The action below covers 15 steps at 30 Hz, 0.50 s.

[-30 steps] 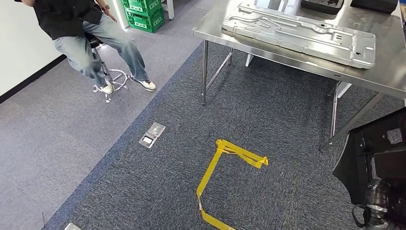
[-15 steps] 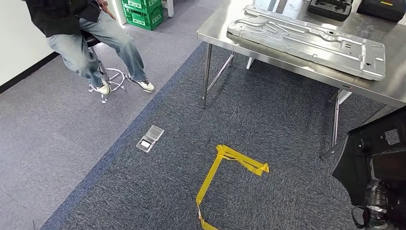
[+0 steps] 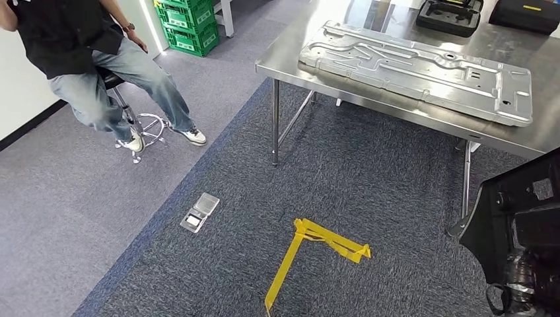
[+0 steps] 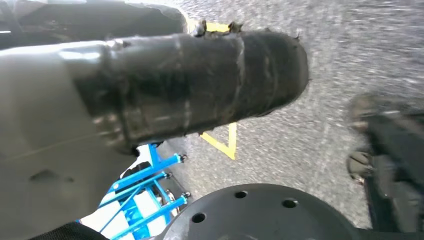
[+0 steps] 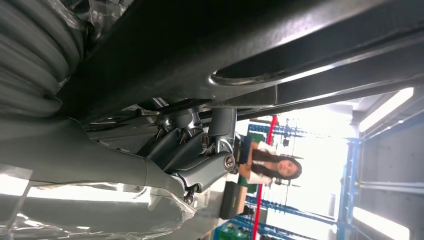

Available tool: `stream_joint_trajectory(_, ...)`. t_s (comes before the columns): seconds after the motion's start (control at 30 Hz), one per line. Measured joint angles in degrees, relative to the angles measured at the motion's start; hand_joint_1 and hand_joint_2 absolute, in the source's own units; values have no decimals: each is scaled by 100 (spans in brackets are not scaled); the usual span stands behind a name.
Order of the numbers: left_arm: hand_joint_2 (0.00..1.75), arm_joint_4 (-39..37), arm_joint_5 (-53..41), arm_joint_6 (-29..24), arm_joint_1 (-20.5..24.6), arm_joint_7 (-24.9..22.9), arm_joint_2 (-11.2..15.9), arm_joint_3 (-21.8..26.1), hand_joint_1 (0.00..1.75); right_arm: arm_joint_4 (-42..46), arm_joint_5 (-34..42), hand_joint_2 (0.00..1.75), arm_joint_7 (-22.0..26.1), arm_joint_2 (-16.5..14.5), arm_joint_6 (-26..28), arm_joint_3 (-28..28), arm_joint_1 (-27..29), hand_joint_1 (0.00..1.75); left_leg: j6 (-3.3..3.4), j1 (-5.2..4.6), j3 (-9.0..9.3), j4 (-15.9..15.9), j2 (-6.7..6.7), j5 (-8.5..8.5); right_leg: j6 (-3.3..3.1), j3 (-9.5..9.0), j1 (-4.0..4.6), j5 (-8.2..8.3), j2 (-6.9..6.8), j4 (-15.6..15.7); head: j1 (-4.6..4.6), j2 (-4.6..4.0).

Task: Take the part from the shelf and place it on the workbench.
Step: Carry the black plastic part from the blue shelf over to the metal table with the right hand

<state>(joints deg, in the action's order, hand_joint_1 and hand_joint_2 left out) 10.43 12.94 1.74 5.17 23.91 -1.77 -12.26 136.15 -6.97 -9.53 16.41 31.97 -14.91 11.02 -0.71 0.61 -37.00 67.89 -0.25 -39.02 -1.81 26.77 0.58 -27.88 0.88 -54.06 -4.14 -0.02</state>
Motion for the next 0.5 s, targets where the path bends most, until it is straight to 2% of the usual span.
stream_joint_trajectory(0.07,0,-6,0,-1,-18,-5,6,0,0,-11,1,175,-1,-1,-1,0,-4,175,25,-5,-32,-649,-2,875,41,-167,12,-188,18,-25,3,0)
stream_joint_trajectory(0.1,0,-9,0,-1,-21,-10,7,0,0,-15,2,175,-1,0,-1,0,-5,175,54,-14,-23,-860,-2,1237,78,-220,19,-283,31,-26,5,0)
stream_joint_trajectory(0.13,0,-13,0,-2,-25,-11,7,0,0,-19,-1,175,-3,0,-1,1,-4,175,92,-22,-6,-977,-1,1444,116,-284,25,-342,44,-48,5,0)
stream_joint_trajectory(0.2,0,-13,0,-9,-18,-9,7,0,0,-13,-24,175,-5,4,-9,7,-1,175,186,-14,121,-1006,16,1475,175,-361,34,-366,57,-125,1,0)
stream_joint_trajectory(0.23,0,-12,0,-21,-6,-9,7,0,0,-7,-29,175,-4,7,-18,11,-2,175,220,1,193,-1030,25,1488,201,-321,37,-327,39,-284,4,0)
stream_joint_trajectory(0.3,0,-11,0,-57,35,-24,-6,1,0,3,17,175,9,16,-36,24,-8,175,258,26,316,-1060,39,1465,266,37,19,-349,-13,-851,13,0)
stream_joint_trajectory(0.33,0,-11,0,-75,50,-32,-21,1,0,3,62,175,23,18,-42,26,-6,175,267,25,342,-1070,43,1433,307,296,-2,-465,-40,-1202,17,0)
stream_joint_trajectory(0.37,0,-11,0,-89,59,-38,-39,2,0,2,107,175,40,20,-45,29,-4,175,272,23,366,-1076,49,1396,337,536,-24,-647,-50,-1487,17,0)
stream_joint_trajectory(0.4,0,-11,0,-99,57,-42,-56,2,0,-1,143,175,59,20,-46,30,1,175,274,17,402,-1077,62,1349,357,735,-39,-846,-57,-1652,15,0)
stream_joint_trajectory(0.43,0,-11,0,-103,50,-39,-69,2,0,-3,168,175,78,20,-47,30,5,175,277,6,452,-1078,84,1296,360,862,-46,-962,-66,-1668,16,0)
stream_joint_trajectory(0.47,0,-11,0,-102,43,-36,-78,2,0,-4,189,175,94,20,-47,32,6,175,282,-9,514,-1079,114,1243,341,904,-46,-916,-78,-1517,17,0)
stream_joint_trajectory(0.5,0,-11,0,-99,39,-34,-81,2,0,-5,204,175,106,20,-47,34,6,175,288,-31,587,-1082,152,1189,301,876,-38,-716,-103,-1224,18,0)
